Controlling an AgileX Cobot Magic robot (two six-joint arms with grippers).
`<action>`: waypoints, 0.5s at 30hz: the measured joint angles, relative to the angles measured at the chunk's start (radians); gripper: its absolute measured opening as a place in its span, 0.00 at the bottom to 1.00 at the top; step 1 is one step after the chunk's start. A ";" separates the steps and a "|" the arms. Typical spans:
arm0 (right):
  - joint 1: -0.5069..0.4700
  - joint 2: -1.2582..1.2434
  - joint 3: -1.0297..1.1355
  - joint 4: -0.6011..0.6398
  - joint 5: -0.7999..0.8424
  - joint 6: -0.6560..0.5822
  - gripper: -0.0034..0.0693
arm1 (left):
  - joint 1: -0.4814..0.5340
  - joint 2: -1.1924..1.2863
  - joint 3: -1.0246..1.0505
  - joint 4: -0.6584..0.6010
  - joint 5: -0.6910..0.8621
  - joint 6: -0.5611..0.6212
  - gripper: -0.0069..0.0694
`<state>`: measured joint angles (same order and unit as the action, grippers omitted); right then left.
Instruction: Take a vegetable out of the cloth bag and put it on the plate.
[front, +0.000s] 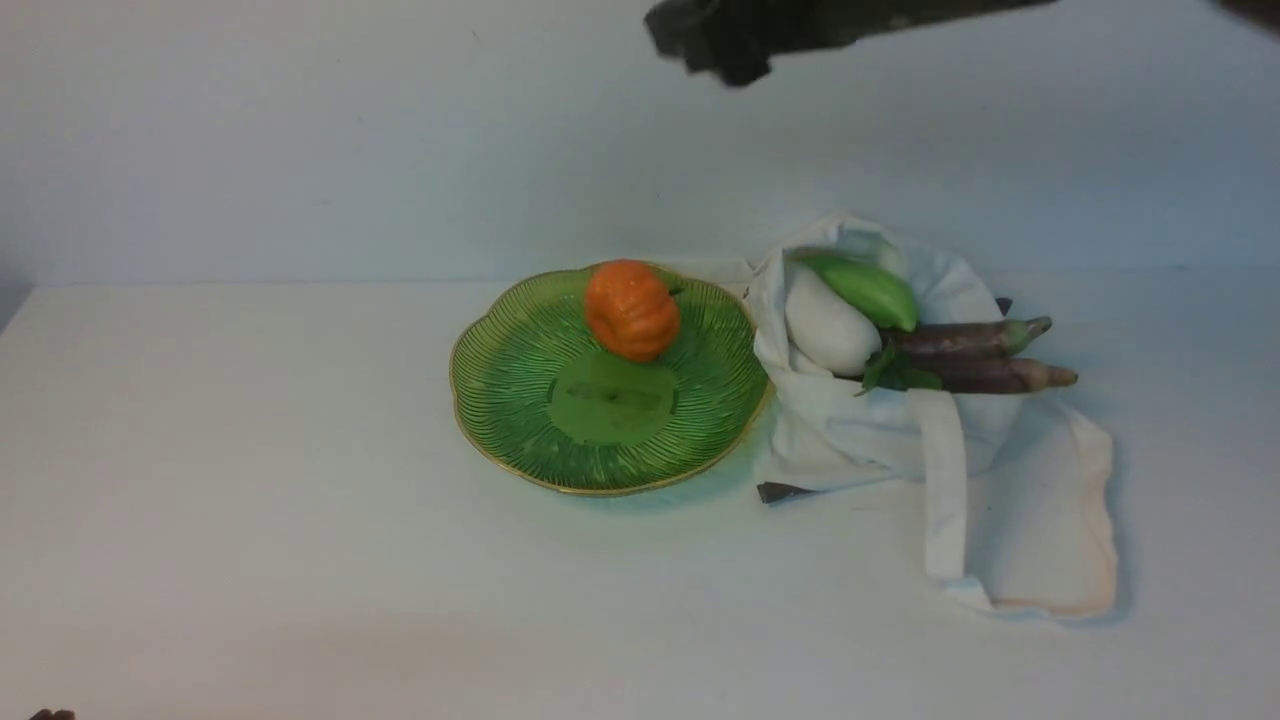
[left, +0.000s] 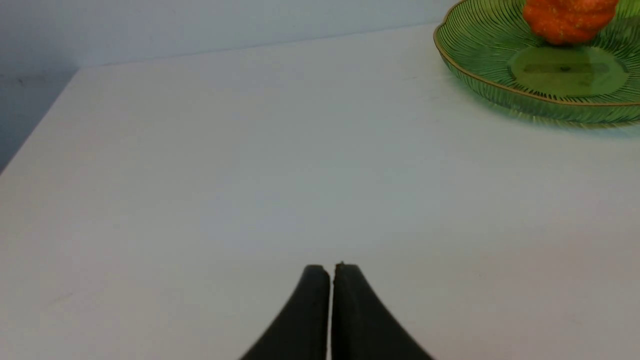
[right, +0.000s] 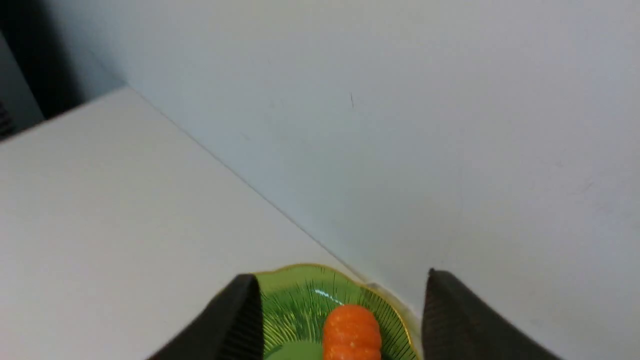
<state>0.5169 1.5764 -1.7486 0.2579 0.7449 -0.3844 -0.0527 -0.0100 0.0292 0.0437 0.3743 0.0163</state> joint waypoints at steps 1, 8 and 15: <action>0.000 -0.049 0.000 -0.002 0.030 0.000 0.50 | 0.000 0.000 0.000 0.000 0.000 0.000 0.08; 0.000 -0.447 0.004 -0.007 0.298 0.021 0.09 | 0.000 0.000 0.000 0.000 0.000 0.000 0.08; 0.000 -0.900 0.421 -0.007 0.069 0.020 0.03 | 0.000 0.000 0.000 0.000 0.000 0.000 0.08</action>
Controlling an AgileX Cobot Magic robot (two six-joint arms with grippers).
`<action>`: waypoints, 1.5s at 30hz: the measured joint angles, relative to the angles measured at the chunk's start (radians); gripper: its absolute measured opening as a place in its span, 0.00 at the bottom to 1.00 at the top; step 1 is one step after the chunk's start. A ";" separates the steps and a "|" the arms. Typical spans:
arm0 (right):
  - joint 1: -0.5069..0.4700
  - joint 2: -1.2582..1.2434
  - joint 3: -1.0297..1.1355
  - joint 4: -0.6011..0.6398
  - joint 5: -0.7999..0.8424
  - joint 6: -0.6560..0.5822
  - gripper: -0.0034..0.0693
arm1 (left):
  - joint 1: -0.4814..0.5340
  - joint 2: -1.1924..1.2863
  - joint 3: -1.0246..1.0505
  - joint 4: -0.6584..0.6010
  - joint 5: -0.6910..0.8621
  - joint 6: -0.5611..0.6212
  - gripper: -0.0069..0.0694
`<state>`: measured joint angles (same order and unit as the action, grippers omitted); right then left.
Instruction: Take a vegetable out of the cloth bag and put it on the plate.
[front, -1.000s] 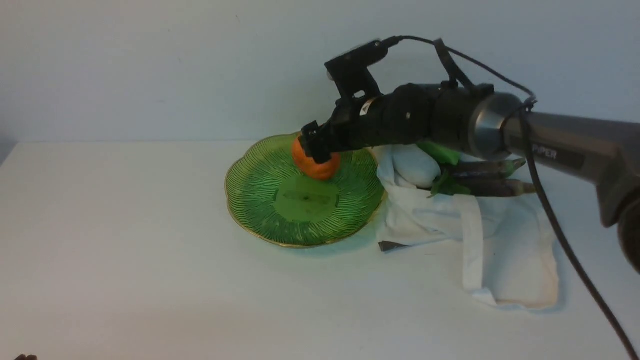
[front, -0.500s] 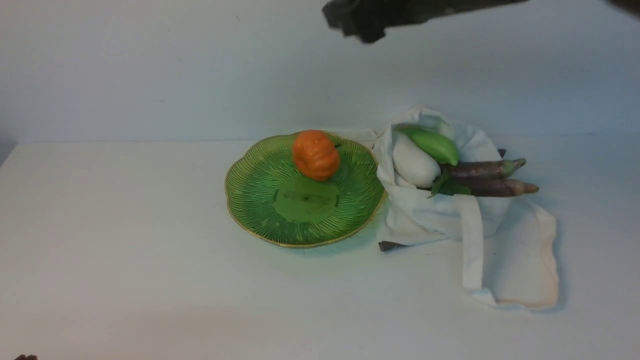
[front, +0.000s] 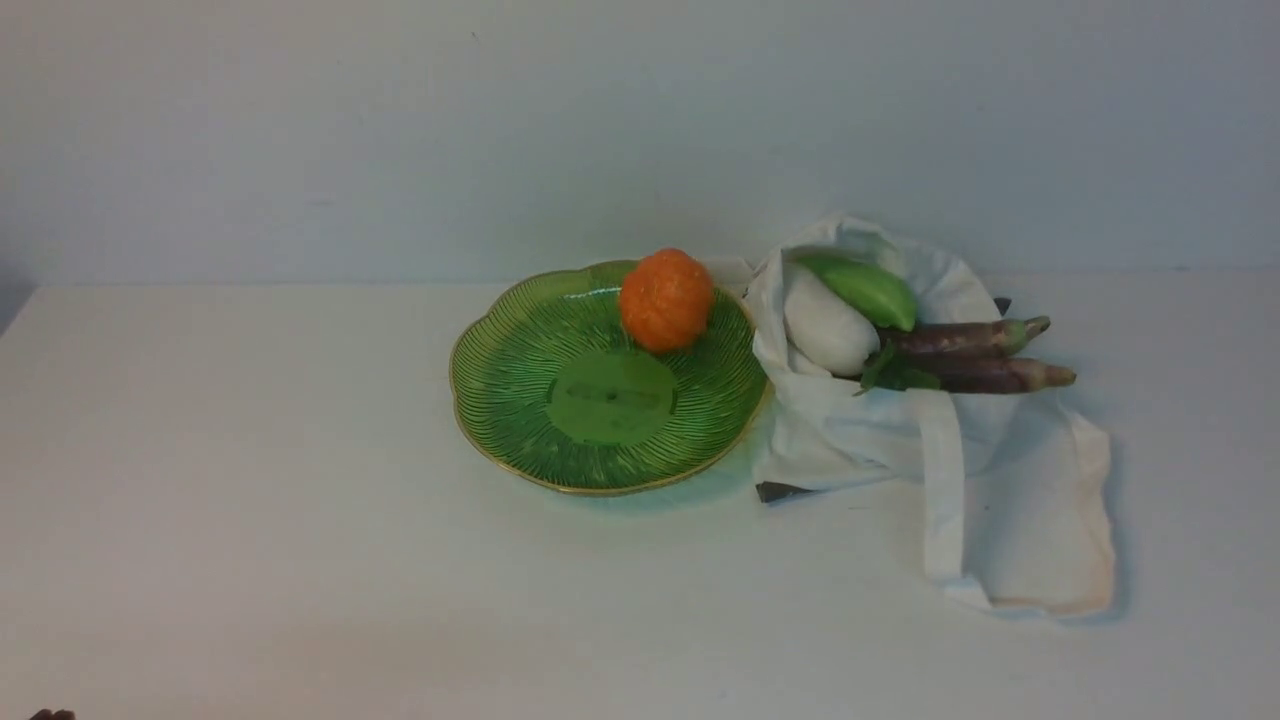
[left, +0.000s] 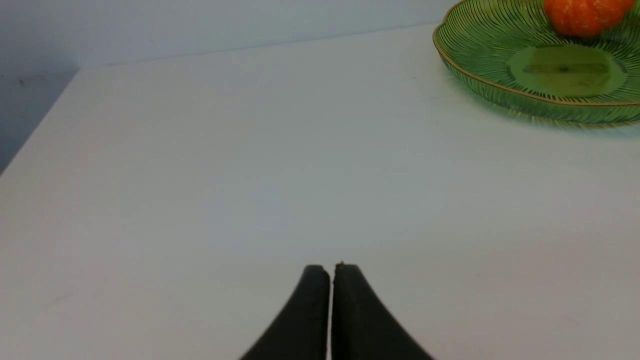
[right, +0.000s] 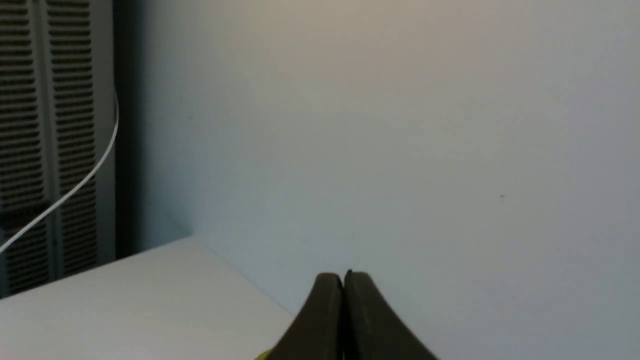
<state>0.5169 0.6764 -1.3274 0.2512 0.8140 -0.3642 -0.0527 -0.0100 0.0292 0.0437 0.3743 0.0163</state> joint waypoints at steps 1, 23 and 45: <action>0.000 -0.036 0.085 0.000 -0.066 -0.009 0.03 | 0.000 0.000 0.000 0.000 0.000 0.000 0.08; 0.000 -0.495 0.969 0.008 -0.731 -0.025 0.03 | 0.000 0.000 0.000 0.000 0.000 0.000 0.08; -0.020 -0.510 1.065 -0.041 -0.663 0.081 0.03 | 0.000 0.000 0.000 0.000 0.000 0.000 0.08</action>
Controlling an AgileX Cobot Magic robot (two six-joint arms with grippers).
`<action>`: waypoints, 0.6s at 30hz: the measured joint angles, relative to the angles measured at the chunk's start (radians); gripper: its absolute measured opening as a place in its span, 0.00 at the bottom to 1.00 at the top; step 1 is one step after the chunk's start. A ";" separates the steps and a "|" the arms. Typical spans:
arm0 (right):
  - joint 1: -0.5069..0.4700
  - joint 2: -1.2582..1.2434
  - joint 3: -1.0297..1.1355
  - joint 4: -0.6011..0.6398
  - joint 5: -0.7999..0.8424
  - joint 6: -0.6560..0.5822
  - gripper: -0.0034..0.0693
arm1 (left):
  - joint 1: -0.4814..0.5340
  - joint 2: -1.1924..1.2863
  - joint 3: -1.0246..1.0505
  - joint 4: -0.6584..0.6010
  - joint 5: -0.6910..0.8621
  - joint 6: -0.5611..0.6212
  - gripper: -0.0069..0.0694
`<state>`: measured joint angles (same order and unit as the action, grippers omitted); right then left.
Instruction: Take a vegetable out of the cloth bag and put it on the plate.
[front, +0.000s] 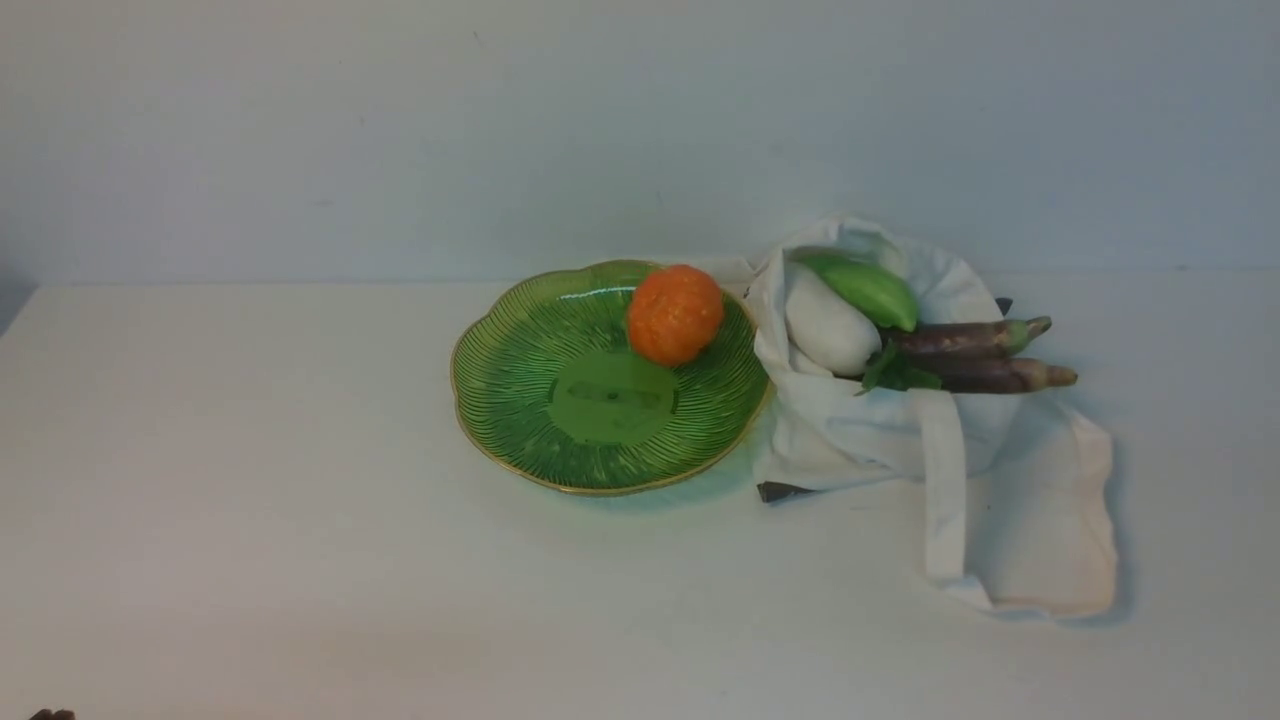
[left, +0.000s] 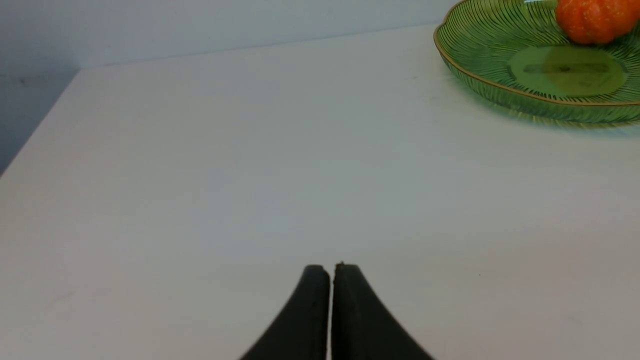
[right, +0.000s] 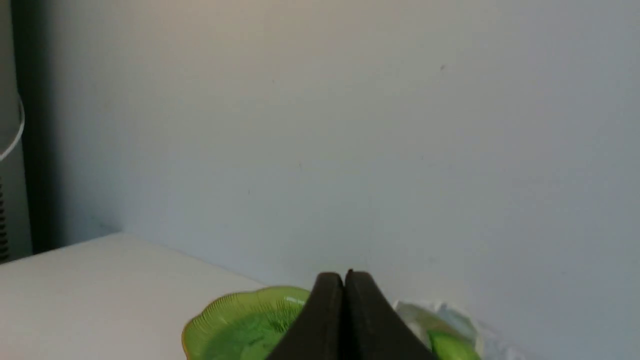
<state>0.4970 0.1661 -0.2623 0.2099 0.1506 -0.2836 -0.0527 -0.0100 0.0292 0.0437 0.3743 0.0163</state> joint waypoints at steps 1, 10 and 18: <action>-0.011 -0.009 0.018 -0.024 0.002 0.022 0.03 | 0.000 0.000 0.000 0.000 0.000 0.000 0.08; -0.303 -0.130 0.212 -0.186 0.134 0.317 0.03 | 0.000 0.000 0.000 0.000 0.000 0.000 0.08; -0.451 -0.177 0.272 -0.192 0.283 0.334 0.03 | 0.000 0.000 0.000 0.000 0.000 0.000 0.08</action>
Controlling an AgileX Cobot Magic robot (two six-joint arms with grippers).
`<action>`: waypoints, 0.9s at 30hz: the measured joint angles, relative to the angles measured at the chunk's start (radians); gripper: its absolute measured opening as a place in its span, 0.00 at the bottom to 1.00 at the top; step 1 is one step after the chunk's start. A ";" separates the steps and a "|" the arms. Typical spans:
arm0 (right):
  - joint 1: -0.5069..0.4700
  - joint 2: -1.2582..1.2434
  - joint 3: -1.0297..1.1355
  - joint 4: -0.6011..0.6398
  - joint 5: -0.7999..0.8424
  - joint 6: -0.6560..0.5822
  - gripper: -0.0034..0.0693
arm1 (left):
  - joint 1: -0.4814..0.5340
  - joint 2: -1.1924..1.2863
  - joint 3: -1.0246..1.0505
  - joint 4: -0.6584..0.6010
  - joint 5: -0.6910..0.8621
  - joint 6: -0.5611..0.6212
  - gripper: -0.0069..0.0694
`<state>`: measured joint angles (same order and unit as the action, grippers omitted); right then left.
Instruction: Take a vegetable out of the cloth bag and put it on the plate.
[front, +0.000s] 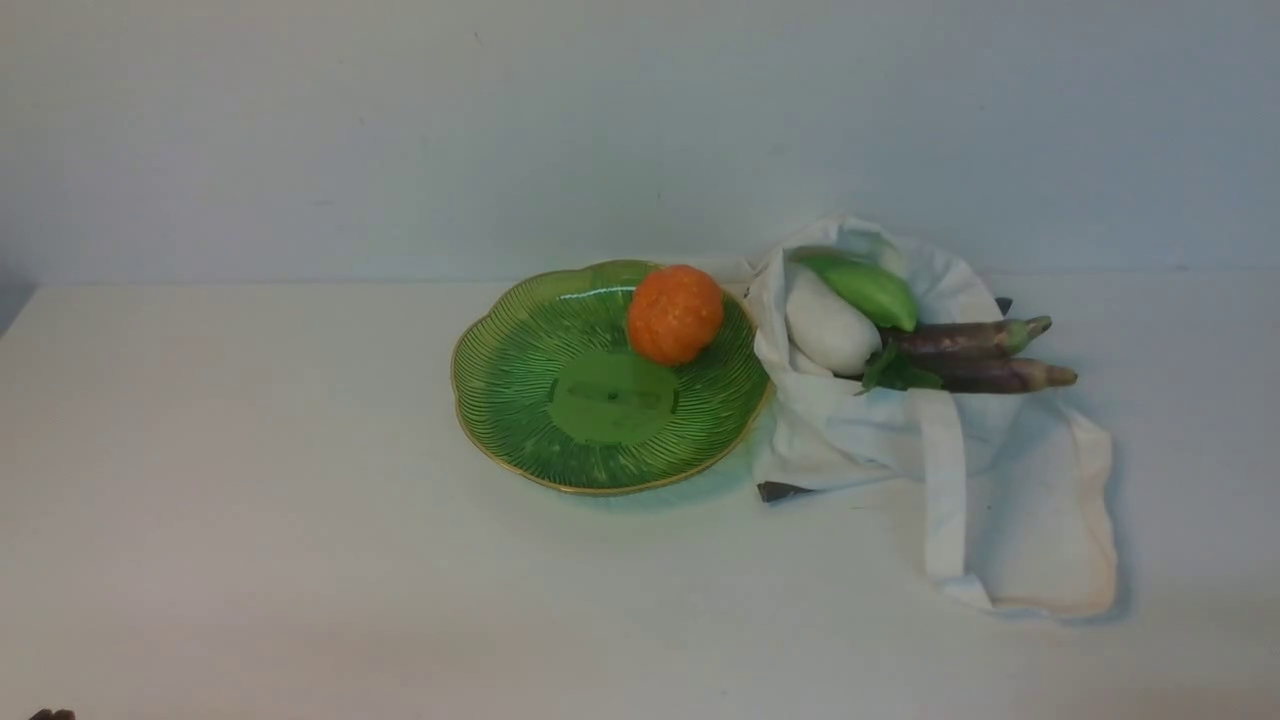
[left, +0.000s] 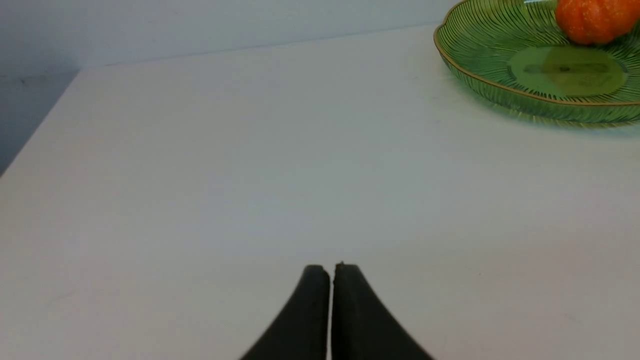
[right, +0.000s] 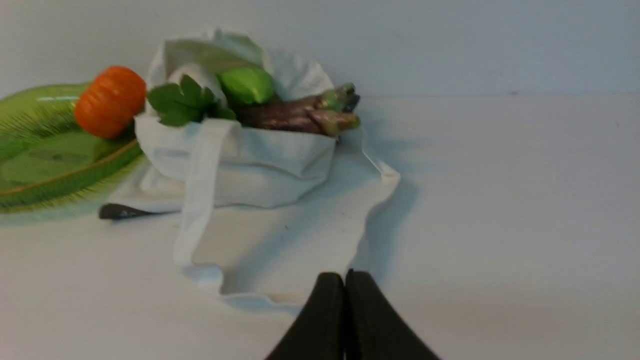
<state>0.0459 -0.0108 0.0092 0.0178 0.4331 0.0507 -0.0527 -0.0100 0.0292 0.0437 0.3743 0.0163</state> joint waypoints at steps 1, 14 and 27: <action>-0.007 0.000 0.003 -0.001 0.002 0.002 0.03 | 0.000 0.000 0.000 0.000 0.000 0.000 0.08; 0.015 0.000 0.007 -0.003 -0.023 0.003 0.03 | 0.000 0.000 0.000 0.000 0.000 0.000 0.08; 0.029 0.000 0.009 -0.008 -0.029 0.003 0.03 | 0.000 0.000 0.000 0.001 0.000 0.000 0.08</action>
<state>0.0750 -0.0111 0.0178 0.0100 0.4043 0.0538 -0.0527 -0.0100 0.0292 0.0445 0.3743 0.0163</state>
